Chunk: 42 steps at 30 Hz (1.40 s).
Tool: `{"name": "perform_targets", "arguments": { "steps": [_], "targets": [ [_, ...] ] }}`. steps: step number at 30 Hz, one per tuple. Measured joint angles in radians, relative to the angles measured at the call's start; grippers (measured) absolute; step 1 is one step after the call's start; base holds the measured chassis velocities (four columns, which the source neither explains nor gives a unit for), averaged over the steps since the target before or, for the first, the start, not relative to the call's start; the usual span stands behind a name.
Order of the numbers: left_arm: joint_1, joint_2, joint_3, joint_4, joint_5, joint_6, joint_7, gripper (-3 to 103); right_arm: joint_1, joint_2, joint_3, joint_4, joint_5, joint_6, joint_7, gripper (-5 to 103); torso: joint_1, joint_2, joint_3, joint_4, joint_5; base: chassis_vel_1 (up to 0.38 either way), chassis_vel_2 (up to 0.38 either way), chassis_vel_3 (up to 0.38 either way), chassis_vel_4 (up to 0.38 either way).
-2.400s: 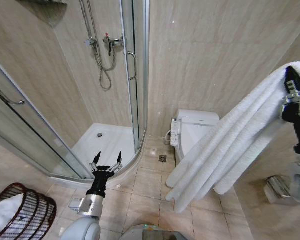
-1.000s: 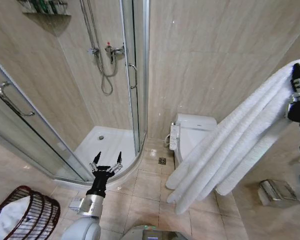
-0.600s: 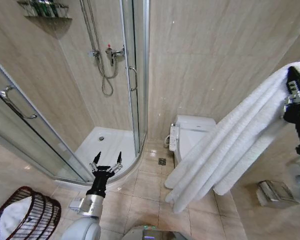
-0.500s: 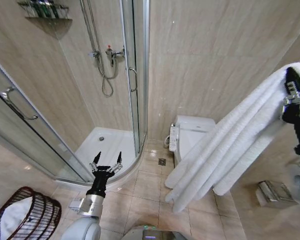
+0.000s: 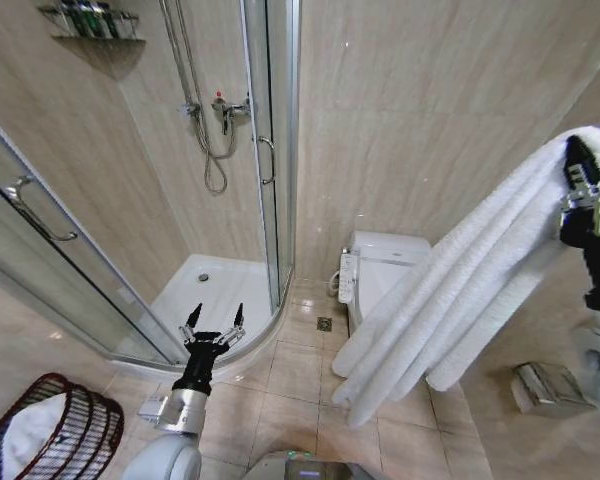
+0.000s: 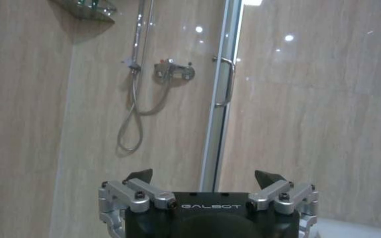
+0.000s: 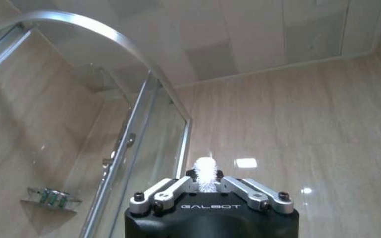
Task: Discard the used towel into the hamper.
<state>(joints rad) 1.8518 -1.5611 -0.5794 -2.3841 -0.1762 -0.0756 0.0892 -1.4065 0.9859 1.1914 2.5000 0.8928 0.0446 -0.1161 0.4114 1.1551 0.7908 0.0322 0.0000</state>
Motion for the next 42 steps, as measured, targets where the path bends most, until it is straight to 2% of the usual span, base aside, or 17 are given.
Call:
{"name": "perform_targets", "arguments": {
  "steps": [16,42],
  "targets": [
    [0.0,0.0,0.0,0.0,0.0,0.0,0.0,100,0.0,0.001,0.005,0.0,0.005,0.008,0.003,5,-0.002,-0.005,-0.003,0.0,0.0,0.059,0.059,0.065,0.066],
    [0.0,0.0,0.0,0.0,0.0,0.0,0.0,100,-0.004,0.004,0.018,0.0,0.015,0.008,0.004,5,-0.004,-0.009,-0.005,-0.0001,0.0,0.125,0.123,0.12,0.122]
  ]
}}
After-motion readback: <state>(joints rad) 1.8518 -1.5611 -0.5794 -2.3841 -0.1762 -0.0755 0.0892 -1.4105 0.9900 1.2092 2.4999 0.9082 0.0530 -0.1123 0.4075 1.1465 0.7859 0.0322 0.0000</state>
